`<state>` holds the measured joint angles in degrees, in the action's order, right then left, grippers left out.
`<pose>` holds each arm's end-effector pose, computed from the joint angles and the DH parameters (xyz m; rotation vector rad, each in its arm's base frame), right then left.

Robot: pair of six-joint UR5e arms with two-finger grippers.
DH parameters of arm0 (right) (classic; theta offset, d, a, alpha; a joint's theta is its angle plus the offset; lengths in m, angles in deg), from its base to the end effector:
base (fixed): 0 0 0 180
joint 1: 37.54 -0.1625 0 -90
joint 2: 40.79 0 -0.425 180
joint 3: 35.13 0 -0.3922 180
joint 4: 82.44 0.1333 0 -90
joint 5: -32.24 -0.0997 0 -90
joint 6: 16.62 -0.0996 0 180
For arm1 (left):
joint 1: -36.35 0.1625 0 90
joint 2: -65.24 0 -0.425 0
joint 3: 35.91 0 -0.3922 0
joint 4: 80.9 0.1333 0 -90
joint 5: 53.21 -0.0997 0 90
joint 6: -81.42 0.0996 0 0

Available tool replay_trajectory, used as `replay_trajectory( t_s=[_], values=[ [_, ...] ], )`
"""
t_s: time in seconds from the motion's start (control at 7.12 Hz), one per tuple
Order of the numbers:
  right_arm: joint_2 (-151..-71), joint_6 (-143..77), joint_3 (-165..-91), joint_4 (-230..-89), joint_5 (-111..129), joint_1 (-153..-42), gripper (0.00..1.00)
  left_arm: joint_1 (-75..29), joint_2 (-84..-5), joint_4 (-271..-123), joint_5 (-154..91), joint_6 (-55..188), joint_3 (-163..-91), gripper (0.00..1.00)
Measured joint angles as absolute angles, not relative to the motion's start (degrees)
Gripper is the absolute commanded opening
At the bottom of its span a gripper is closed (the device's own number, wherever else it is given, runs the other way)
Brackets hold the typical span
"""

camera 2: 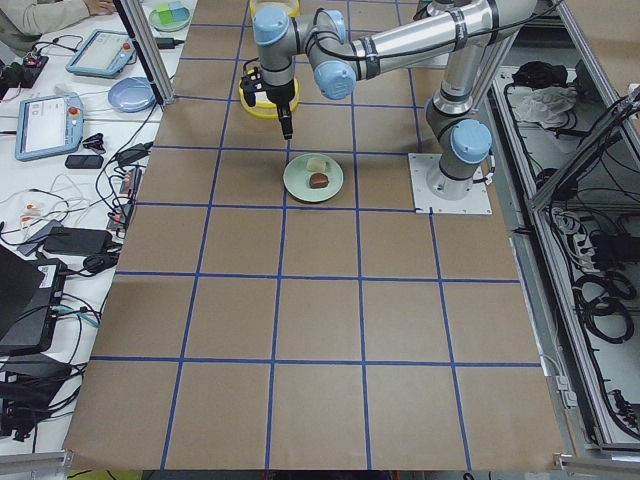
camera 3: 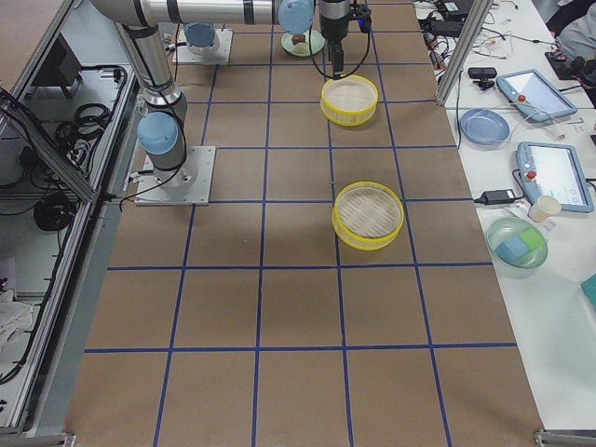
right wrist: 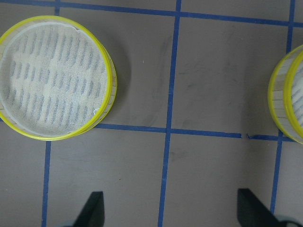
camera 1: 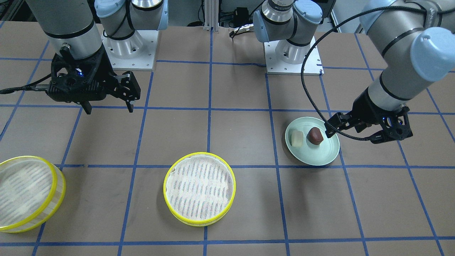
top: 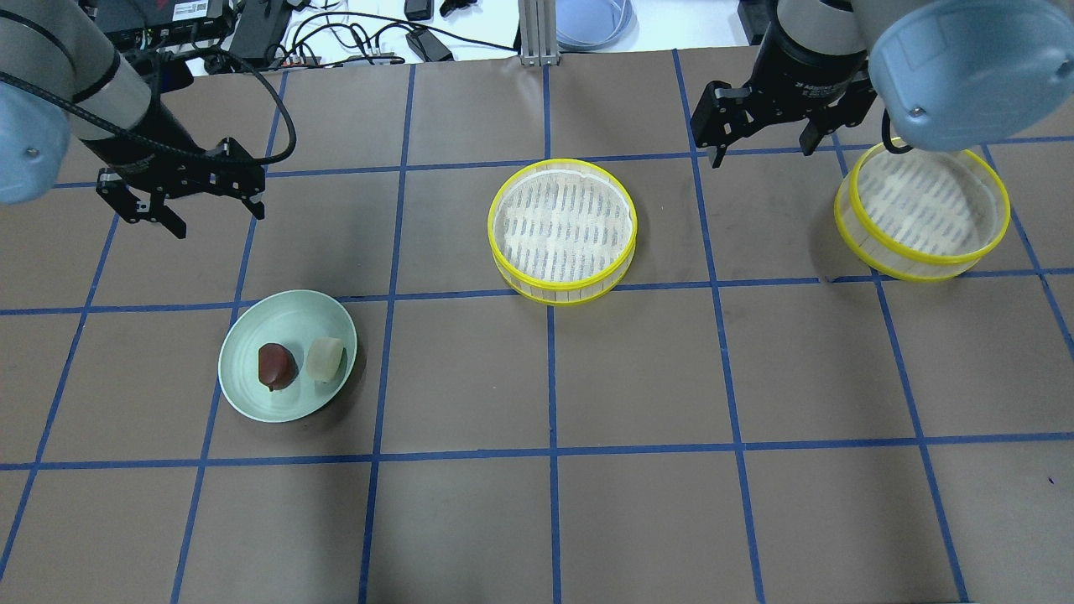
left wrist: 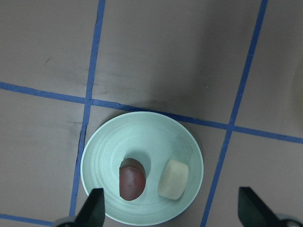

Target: Stack buns with steamer

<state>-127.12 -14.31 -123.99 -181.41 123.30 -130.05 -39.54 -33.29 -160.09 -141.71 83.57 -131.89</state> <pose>0.1545 -0.5230 0.4815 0.1295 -3.1157 0.1755 -0.0012 -0.5528 0.3787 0.3248 -3.0881 -0.0935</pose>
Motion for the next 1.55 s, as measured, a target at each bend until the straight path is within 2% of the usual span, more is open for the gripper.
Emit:
replay_trajectory(
  t_s=[0.42, 0.7, 1.12, 1.4, 1.55],
  values=[
    [-126.78, -14.55, -123.96, -182.65, 122.85, -129.98, 1.0, -39.5, -39.96, -158.21, -141.7, 83.78, -135.6, 0.98],
    [-124.78, -14.13, -123.72, -186.13, 122.84, -128.43, 1.0, -39.55, -41.49, -159.16, -141.65, 88.0, -138.62, 0.99],
    [-120.91, -8.55, -123.48, -187.21, 122.54, -118.77, 1.0, -40.91, -42.46, -161.71, -141.81, 91.82, -140.4, 0.97],
    [-117.05, -1.0, -123.54, -187.89, 122.41, -110.19, 1.0, -42.44, -43.4, -161.7, -142.74, 92.31, -140.59, 0.77],
    [-114.94, 2.37, -123.59, -189.75, 122.39, -106.65, 1.0, -42.65, -43.87, -161.58, -143.47, 92.6, -140.61, 0.71]
  ],
)
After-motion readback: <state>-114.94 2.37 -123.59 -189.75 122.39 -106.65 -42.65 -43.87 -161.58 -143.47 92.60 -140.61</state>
